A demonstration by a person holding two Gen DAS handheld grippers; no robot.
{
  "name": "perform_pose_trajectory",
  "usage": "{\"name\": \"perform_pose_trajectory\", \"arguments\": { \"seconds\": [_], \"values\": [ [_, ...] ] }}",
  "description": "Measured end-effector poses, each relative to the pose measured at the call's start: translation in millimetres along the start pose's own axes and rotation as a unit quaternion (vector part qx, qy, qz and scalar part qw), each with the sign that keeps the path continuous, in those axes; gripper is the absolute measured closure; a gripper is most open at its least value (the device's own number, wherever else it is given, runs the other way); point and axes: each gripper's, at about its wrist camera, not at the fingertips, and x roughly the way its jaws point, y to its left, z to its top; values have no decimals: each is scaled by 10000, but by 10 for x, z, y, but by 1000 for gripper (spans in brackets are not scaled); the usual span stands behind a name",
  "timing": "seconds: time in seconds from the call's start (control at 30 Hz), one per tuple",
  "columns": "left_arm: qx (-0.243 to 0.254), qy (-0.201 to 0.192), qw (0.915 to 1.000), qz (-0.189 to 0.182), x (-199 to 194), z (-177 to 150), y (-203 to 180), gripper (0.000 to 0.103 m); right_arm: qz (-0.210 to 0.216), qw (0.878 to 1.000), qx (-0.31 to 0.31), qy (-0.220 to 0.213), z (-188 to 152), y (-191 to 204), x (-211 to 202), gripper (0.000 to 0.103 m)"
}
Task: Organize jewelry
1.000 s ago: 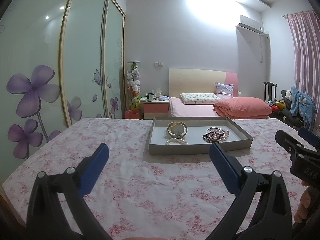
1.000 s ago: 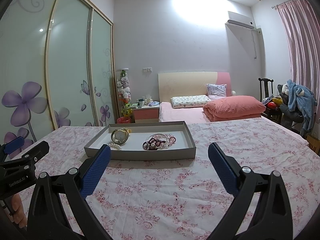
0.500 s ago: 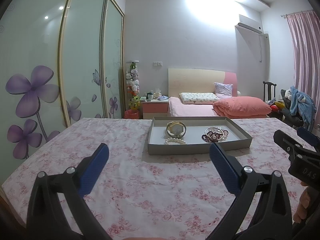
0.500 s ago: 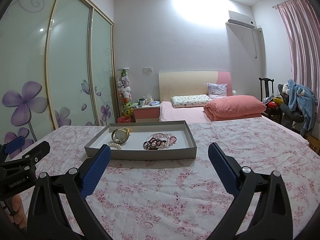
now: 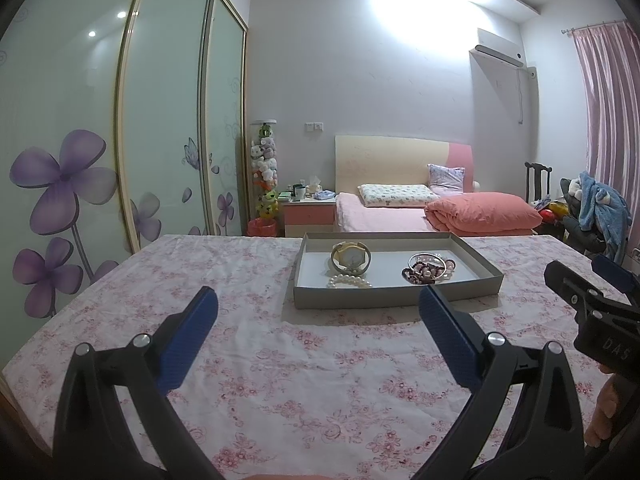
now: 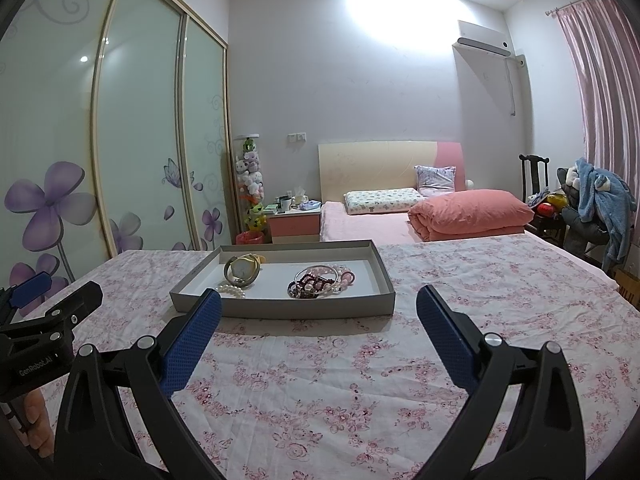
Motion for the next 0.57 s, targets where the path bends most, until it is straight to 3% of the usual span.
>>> {"name": "perform_pose_trajectory", "arguments": {
  "seconds": [0.57],
  "values": [
    [-15,14,10000,-44,-29,-26,-42,5,-2,10000,-3,-8,-20,23,-5,6]
  ]
}}
